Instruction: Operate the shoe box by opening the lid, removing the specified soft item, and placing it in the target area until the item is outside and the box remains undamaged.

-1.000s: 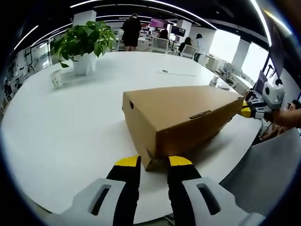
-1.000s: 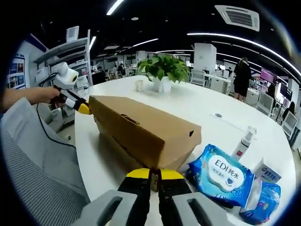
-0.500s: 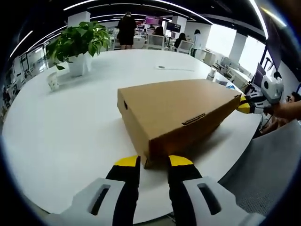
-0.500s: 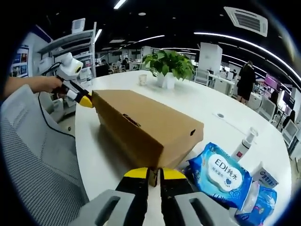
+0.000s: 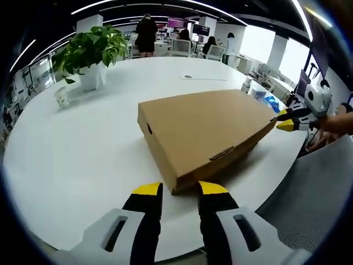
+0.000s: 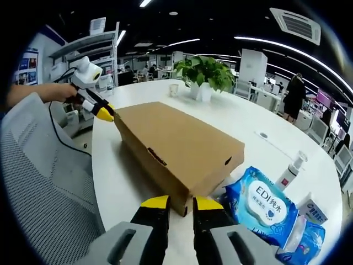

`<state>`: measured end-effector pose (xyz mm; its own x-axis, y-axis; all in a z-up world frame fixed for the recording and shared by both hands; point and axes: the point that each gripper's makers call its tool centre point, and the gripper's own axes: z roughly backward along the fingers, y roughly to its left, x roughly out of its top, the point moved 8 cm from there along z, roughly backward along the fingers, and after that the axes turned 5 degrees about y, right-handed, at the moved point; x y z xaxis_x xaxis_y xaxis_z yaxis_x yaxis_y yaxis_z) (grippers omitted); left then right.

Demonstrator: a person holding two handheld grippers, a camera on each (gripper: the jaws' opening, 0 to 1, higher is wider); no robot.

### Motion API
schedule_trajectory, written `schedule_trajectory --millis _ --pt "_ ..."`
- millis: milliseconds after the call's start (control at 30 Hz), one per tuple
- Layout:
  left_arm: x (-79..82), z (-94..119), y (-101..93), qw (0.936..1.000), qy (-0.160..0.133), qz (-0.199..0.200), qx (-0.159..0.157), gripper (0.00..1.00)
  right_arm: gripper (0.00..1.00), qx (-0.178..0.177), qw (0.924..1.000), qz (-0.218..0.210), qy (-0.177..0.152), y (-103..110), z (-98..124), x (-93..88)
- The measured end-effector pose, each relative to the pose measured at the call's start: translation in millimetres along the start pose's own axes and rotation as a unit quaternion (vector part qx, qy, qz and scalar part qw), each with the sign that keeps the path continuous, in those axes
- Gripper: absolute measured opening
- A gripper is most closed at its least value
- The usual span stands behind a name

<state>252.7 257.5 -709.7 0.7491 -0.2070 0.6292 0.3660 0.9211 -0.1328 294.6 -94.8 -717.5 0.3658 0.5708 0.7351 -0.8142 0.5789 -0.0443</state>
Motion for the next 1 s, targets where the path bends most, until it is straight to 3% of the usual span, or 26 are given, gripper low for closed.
schedule_trajectory --millis 333,1000 --pt "6.3 1.2 1.8 0.9999 -0.01 -0.01 -0.003 0.25 0.16 0.001 0.9998 -0.006 -0.016 -7.5 0.5 12.8" --pt "4.3 -13.8 -2.4 0.9996 0.0 -0.027 -0.002 0.23 0.18 -0.004 0.9996 -0.027 -0.001 -2.8 -11.0 5.5"
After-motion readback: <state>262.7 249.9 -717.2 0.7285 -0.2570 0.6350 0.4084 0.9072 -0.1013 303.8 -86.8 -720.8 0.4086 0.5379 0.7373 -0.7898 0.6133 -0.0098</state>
